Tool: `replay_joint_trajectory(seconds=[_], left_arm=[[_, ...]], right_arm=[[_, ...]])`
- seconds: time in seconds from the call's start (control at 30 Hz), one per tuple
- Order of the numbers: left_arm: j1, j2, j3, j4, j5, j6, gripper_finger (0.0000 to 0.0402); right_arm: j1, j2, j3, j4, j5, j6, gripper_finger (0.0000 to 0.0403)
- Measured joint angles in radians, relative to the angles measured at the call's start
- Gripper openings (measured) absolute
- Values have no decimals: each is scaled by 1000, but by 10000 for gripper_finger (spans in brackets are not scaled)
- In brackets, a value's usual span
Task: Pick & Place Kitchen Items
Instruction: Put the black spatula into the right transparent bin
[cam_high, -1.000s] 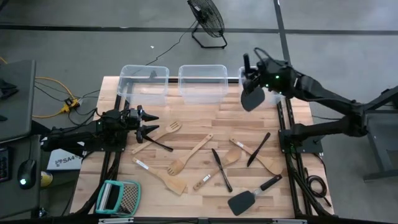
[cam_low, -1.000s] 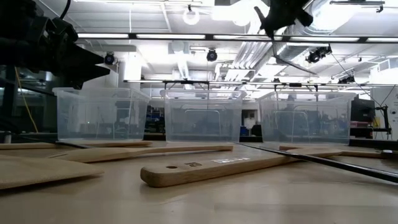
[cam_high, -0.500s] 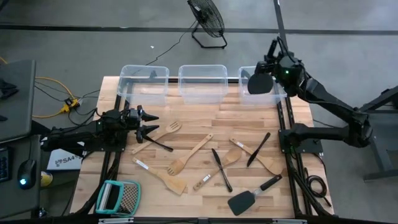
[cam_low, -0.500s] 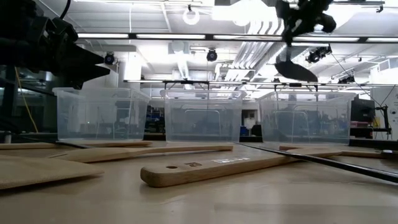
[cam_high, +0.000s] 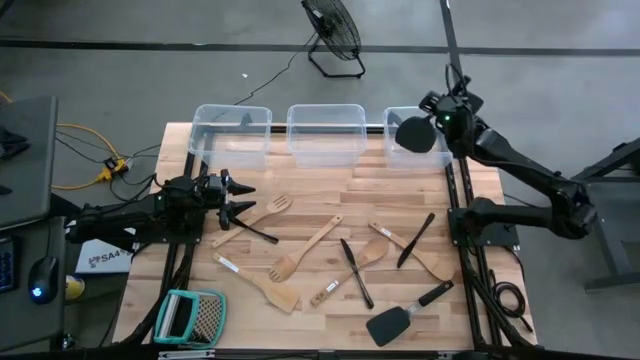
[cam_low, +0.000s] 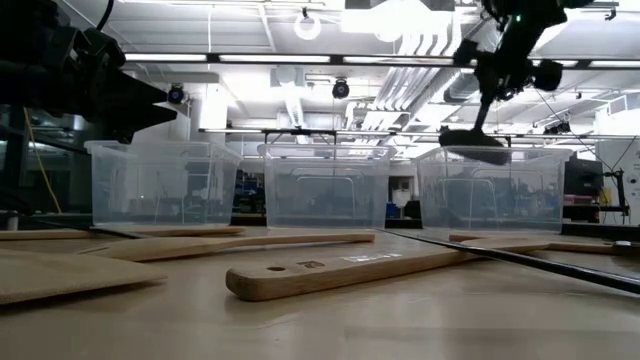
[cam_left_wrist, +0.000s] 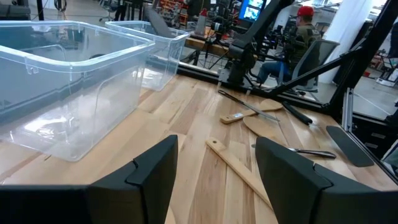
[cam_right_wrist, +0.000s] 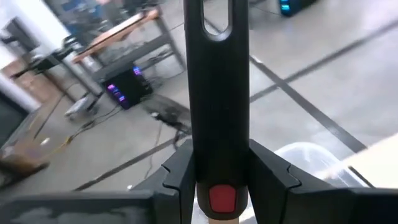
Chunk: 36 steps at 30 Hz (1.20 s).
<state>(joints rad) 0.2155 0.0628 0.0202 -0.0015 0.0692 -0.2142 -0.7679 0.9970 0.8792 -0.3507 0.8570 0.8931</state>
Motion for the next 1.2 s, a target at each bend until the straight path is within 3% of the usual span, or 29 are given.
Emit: replay_joint_trajectory(seconds=[0.1, 0.4, 0.8, 1.2], left_arm=[[0, 0, 0, 0, 0, 0, 214], [0, 0, 0, 0, 0, 0, 214], [0, 0, 0, 0, 0, 0, 214], [0, 0, 0, 0, 0, 0, 214]], right_arm=[[-24, -1, -34, 8, 44, 69, 104], [-87, 40, -121, 1, 19, 319, 104], [-138, 162, -122, -21, -120, 517, 104], [-159, 218, -121, -25, -209, 552, 154]])
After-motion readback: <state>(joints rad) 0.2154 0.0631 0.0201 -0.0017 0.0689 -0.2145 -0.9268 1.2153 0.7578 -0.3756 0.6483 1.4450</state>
